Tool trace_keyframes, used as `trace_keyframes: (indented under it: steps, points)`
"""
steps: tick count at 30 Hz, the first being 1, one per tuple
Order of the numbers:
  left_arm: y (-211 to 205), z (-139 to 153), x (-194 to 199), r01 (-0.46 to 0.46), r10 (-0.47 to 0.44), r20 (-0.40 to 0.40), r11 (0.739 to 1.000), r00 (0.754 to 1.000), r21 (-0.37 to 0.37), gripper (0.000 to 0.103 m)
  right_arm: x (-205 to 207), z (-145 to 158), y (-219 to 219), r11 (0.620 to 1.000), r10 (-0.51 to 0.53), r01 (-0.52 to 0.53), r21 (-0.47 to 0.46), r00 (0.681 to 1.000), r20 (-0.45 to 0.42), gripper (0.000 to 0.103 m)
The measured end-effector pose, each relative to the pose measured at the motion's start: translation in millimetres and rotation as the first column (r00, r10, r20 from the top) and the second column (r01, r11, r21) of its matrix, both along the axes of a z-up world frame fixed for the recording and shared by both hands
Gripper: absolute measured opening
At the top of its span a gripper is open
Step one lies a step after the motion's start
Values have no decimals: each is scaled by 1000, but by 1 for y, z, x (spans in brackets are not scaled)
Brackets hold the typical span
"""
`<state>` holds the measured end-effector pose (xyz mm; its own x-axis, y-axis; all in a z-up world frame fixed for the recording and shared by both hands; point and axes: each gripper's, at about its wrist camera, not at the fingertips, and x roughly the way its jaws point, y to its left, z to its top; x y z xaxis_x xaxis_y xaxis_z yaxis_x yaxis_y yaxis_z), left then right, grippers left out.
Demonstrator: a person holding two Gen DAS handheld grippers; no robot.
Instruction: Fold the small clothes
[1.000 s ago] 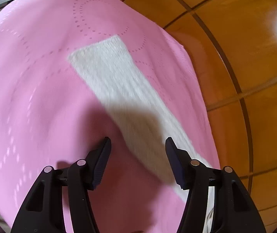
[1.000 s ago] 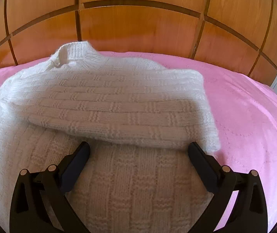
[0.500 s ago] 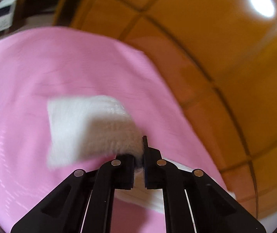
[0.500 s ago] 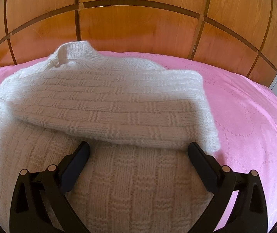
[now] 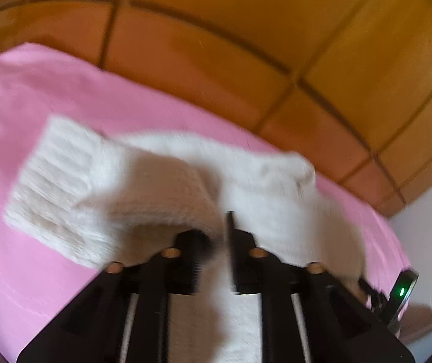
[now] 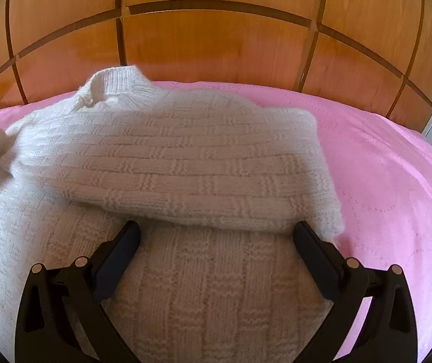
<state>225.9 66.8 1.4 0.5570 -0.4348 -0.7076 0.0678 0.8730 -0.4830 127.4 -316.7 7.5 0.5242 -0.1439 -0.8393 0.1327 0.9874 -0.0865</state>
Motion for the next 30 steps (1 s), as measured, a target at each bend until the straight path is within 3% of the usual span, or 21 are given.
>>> trace_keyframes:
  steps: [1, 3, 8, 12, 15, 17, 18, 22, 25, 28, 30]
  points:
    - [-6, -3, -7, 15, -15, -2, 1000, 1000, 14, 36, 0, 0, 0, 1000, 0, 0, 4, 1000, 0, 101]
    - [-8, -3, -23, 21, -22, 19, 999, 1000, 42, 45, 0, 0, -1, 1000, -1, 1, 10, 1000, 1, 101]
    - [3, -9, -53, -5, 2, 44, 996, 999, 86, 46, 0, 0, -3, 1000, -2, 2, 21, 1000, 1, 101]
    - [10, -34, -80, -25, 24, 7, 993, 1000, 112, 46, 4, 10, 1, 1000, -8, 8, 11, 1000, -13, 98]
    - [8, -45, -98, -20, 12, 45, 986, 999, 165, 46, 4, 34, 21, 988, 55, -61, 144, 998, 41, 91]
    - [6, -48, -102, -25, 15, 63, 984, 998, 175, 47, 7, 50, 56, 960, 177, -187, 209, 982, 68, 85]
    - [7, -49, -101, -26, 16, 64, 986, 998, 165, 50, 7, 56, 77, 944, 242, -254, 213, 967, 78, 80]
    - [11, -54, -104, -28, 16, 93, 991, 996, 130, 52, 13, 72, 172, 830, 514, -521, 200, 853, 90, 70]
    - [18, -56, -105, -29, 20, 95, 996, 995, 89, 52, 21, 68, 222, 754, 626, -623, 205, 778, 61, 69]
    - [21, -58, -105, -29, 23, 100, 998, 995, 56, 52, 31, 53, 268, 707, 702, -699, 108, 712, 8, 68]
    - [25, -59, -106, -28, 24, 101, 999, 995, 37, 52, 37, 42, 285, 692, 722, -720, 61, 691, -32, 56]
